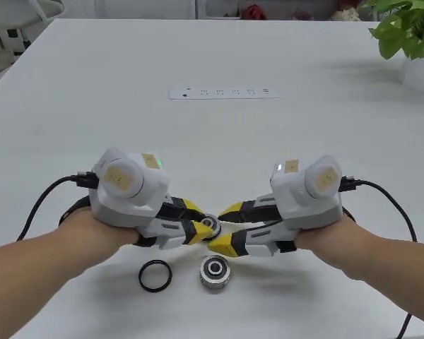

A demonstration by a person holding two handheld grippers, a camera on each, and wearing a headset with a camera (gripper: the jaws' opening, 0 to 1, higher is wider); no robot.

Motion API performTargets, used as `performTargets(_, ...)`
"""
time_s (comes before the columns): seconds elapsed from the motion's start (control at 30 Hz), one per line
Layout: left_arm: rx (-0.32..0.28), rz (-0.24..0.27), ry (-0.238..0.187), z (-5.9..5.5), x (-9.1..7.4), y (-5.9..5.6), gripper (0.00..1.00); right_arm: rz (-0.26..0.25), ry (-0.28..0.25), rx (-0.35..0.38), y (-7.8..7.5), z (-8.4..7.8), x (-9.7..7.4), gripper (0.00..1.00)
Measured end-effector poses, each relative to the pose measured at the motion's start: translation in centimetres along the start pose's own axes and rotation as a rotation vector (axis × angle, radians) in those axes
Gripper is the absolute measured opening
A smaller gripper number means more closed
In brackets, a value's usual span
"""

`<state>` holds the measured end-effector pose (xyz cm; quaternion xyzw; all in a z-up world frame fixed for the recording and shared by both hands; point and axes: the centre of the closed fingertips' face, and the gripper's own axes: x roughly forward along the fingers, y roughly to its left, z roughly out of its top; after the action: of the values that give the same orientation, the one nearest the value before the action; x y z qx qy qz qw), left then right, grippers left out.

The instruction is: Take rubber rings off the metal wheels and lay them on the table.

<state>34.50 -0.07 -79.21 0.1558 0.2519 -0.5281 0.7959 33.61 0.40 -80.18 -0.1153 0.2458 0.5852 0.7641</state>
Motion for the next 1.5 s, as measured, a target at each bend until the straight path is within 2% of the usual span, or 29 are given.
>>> performTargets(0.17,0.012,0.01,-0.004,0.03,0.03,0.12,0.14,-0.006,-0.01,0.013,-0.02,0.2,0.23,0.31)
performTargets(0.33,-0.004,0.023,0.003,-0.04,0.05,0.05,0.14,-0.023,-0.02,0.044,-0.45,0.24,0.56,0.29)
performTargets(0.57,-0.018,0.04,0.003,-0.14,0.11,0.12,0.13,-0.037,-0.002,0.058,-0.72,-0.22,0.7,0.24)
performTargets(1.33,-0.035,0.055,-0.007,-0.13,0.2,0.14,0.13,-0.024,-0.011,0.093,-0.6,-0.64,-0.09,0.16)
performTargets(1.43,-0.035,0.055,-0.008,-0.12,0.19,0.14,0.13,-0.024,-0.005,0.079,-0.6,-0.63,-0.06,0.17)
performTargets(1.5,-0.036,0.056,-0.009,-0.13,0.2,0.15,0.13,-0.038,-0.001,0.069,-0.78,-0.62,0.12,0.24)
